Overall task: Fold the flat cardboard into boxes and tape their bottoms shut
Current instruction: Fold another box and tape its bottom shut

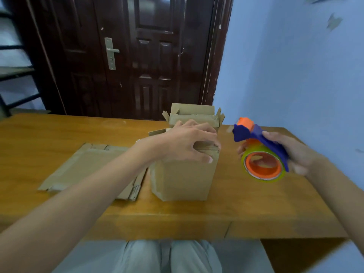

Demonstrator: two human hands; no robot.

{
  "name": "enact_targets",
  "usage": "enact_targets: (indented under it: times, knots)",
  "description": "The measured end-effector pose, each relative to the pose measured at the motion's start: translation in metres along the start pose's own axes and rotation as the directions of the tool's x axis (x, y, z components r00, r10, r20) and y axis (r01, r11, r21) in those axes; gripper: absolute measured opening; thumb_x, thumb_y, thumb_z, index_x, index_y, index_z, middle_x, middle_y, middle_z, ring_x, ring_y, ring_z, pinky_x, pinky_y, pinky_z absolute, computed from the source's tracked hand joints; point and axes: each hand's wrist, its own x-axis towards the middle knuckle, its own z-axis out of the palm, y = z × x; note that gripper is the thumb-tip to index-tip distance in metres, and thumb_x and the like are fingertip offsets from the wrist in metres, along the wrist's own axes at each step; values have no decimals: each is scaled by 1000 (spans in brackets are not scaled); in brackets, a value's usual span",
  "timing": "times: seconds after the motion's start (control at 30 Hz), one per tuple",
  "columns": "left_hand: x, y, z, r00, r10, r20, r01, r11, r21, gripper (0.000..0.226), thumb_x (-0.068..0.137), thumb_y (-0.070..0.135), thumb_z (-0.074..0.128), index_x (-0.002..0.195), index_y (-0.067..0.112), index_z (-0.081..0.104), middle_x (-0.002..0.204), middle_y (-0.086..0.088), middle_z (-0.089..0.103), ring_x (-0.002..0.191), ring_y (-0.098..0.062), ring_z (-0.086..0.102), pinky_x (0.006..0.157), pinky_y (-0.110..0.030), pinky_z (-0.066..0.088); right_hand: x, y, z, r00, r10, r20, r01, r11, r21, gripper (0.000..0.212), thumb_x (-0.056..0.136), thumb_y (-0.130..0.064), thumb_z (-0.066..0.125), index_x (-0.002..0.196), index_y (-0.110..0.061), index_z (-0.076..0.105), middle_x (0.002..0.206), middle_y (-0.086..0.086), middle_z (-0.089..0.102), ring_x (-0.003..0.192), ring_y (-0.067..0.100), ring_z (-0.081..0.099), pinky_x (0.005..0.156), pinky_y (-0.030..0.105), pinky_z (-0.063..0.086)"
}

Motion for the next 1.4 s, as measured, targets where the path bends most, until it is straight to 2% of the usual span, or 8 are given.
enact_targets:
  times: [0.17,0.3,0.4,0.63,0.8,1.07,1.2,1.4]
  knots:
    - [-1,2,1,1000,-9,3,9,999,44,37,94,56,67,129,52,55,144,24,40,136,-16,31,114,-56,28,13,-13,15,993,38,113,-65,968,244,83,81,-59,83,135,3,65,132,34,63,111,42,70,94,49,59]
    - [1,2,1,1000,1,5,-1,998,58,38,94,58,66,129,55,52,146,25,37,138,-14,28,114,-54,27,25,-9,24,997,81,13,-82,970,227,97,73,-59,89,138,6,60,126,28,69,99,36,73,90,44,60]
    - [3,1,1,1000,2,13,-3,999,54,39,94,58,67,129,57,50,148,25,36,139,-14,27,114,-52,27,33,-5,29,992,104,-70,-84,965,248,77,73,-57,86,121,-1,68,103,19,76,81,27,75,75,37,63]
    - [5,-3,1,1000,25,17,-25,999,41,42,94,61,65,130,62,44,146,29,33,138,-10,24,110,-46,26,47,-3,32,994,107,-27,-98,968,230,79,59,-58,94,115,-7,70,104,18,76,82,26,76,71,36,63]
    - [5,-6,4,999,47,13,-47,997,60,41,94,64,63,130,59,44,143,32,32,136,-9,26,111,-46,28,57,8,36,996,86,-11,-80,961,265,99,45,-64,99,120,-8,67,103,16,76,82,25,76,72,36,63]
    - [4,-13,4,998,45,39,-48,996,72,48,91,74,57,135,69,38,150,43,21,142,1,15,115,-41,22,58,15,35,992,104,67,-117,963,245,98,55,-67,94,124,-6,64,105,15,75,87,24,73,79,36,60]
    - [3,-18,4,998,49,36,-51,998,43,53,87,78,58,134,75,34,141,57,10,139,10,10,111,-35,21,61,14,40,994,94,57,-104,972,210,96,62,-70,90,128,-7,62,109,13,73,91,23,72,83,35,59]
    - [2,-24,10,992,90,-92,-86,995,46,62,81,79,65,135,72,34,142,54,24,137,17,16,107,-14,17,62,12,50,997,65,36,-73,945,320,62,78,-61,82,113,-10,75,104,13,73,87,21,72,84,33,61]
